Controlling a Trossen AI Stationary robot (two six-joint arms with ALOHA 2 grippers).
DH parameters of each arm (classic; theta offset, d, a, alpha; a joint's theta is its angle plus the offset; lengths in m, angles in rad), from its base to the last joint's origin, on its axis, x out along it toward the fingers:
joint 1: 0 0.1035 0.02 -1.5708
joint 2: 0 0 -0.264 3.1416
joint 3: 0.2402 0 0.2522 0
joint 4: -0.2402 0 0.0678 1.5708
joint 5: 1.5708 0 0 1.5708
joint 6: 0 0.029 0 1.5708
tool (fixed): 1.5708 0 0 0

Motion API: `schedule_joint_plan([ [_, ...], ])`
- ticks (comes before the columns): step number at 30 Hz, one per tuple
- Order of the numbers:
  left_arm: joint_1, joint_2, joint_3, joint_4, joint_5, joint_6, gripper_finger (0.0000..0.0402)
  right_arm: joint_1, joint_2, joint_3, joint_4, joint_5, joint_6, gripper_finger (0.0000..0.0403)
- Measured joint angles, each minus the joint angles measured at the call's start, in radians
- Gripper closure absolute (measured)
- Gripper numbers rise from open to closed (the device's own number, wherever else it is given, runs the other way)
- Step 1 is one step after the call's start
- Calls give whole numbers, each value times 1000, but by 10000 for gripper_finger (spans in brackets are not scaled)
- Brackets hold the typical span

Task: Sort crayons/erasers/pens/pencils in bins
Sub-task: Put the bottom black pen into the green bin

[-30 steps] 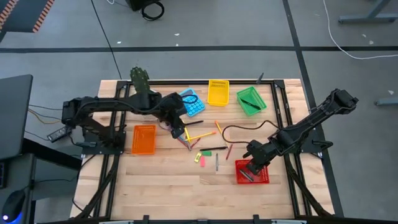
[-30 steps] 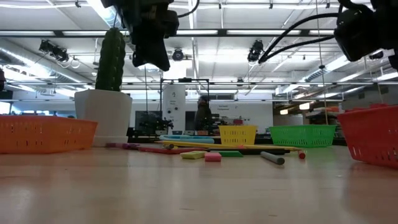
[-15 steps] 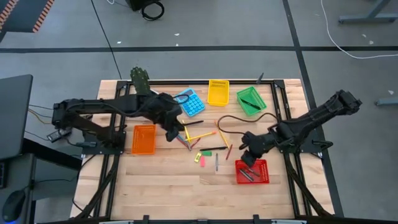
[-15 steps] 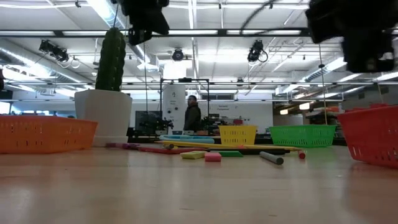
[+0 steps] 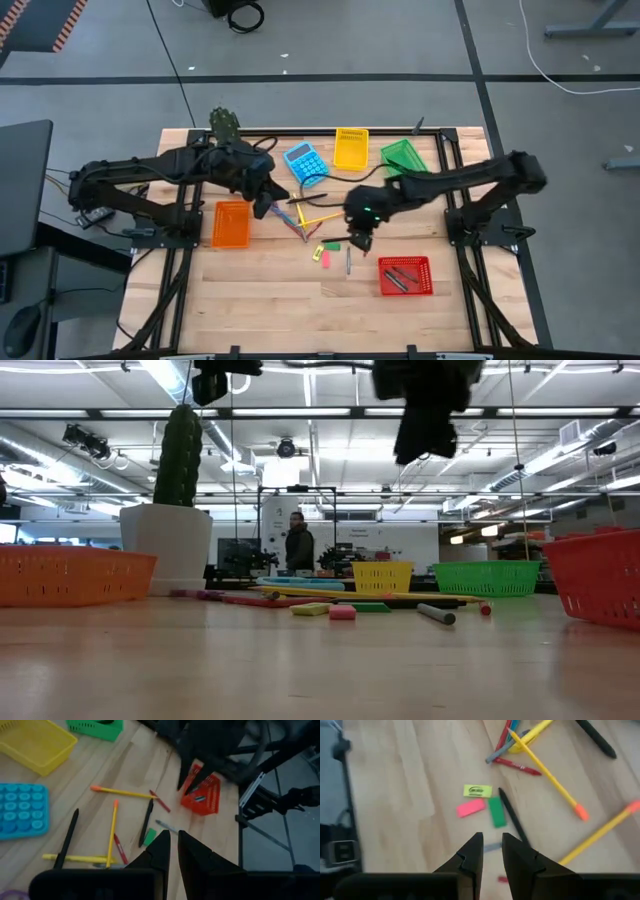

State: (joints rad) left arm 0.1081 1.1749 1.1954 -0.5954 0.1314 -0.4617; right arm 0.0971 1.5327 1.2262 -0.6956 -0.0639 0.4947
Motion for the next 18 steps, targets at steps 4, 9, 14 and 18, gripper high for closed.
schedule_joint_plan([
  [4, -4, -27, 1, 2, 0, -2, 359, -30, 132, 85, -90, -36, -57, 324],
  [9, -6, -50, 0, -5, 1, -2, 359, -47, 244, 106, -188, -108, -115, 324],
  [14, -6, -60, 1, 0, 1, -2, 365, -42, 299, 98, -208, -107, -226, 324],
  [18, -6, -60, 1, -3, 1, -26, 367, -43, 308, 98, -190, -75, -322, 324],
])
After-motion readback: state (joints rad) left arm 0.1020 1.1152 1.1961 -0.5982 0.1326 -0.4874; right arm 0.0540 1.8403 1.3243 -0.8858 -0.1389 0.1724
